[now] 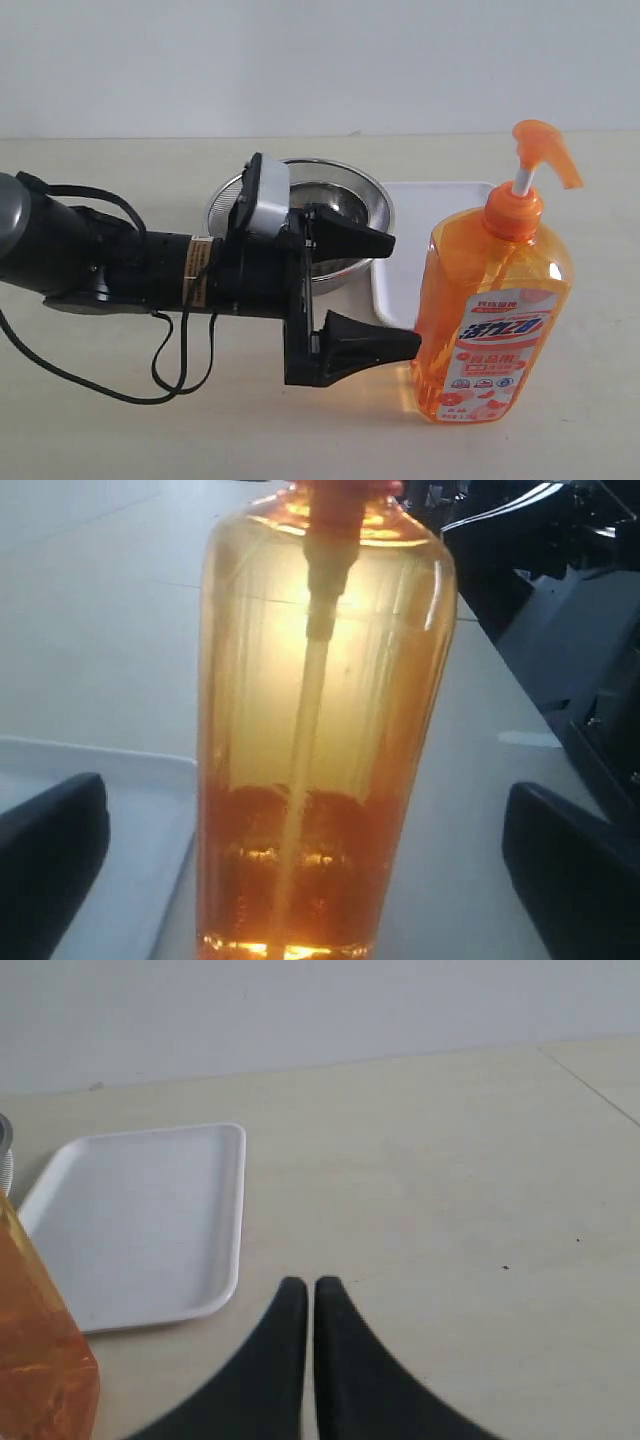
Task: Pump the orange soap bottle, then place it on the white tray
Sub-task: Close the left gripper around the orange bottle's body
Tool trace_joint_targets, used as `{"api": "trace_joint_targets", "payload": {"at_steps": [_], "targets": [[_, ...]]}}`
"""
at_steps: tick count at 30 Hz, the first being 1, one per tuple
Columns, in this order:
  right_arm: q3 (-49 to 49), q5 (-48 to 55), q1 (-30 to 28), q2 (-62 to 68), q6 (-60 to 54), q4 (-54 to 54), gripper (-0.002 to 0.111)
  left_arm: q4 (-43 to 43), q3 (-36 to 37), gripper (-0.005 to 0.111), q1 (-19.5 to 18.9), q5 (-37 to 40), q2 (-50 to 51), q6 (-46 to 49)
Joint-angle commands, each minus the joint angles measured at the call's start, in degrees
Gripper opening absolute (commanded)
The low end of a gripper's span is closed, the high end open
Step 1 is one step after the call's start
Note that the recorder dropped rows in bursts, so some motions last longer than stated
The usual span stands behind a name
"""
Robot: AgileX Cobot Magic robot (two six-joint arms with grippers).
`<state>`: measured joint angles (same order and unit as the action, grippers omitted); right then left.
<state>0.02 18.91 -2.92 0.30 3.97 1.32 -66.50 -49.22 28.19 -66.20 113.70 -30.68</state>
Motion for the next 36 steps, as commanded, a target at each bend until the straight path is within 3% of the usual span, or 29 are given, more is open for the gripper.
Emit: {"api": "trace_joint_targets", "payload": {"at_steps": [1,10,18,22,30,36], "targets": [[-0.02,-0.43,0.1,-0.3,-0.01,-0.4,0.0,0.72,-2.56,0.11,2.72,7.62,-0.13,1.99],[-0.02,-0.43,0.1,-0.3,-0.01,-0.4,0.0,6.36,-3.53,0.11,4.34,8.03,0.85,2.28],[-0.02,-0.43,0.1,-0.3,-0.01,-0.4,0.0,5.45,-4.95,0.11,4.46,-2.36,5.1,1.77],[-0.02,-0.27,0.1,-0.3,-0.01,-0.4,0.0,5.76,-6.03,0.11,4.98,-2.58,5.73,1.77],[-0.02,-0.3,0.1,-0.3,-0.01,0.0,0.0,6.02,-10.53,0.11,9.69,2.39,6.75,1.99],[-0.02,-0.3,0.1,-0.3,-0.01,0.0,0.0,10.43,-13.98,0.11,11.04,2.74,10.38,1.99]]}}
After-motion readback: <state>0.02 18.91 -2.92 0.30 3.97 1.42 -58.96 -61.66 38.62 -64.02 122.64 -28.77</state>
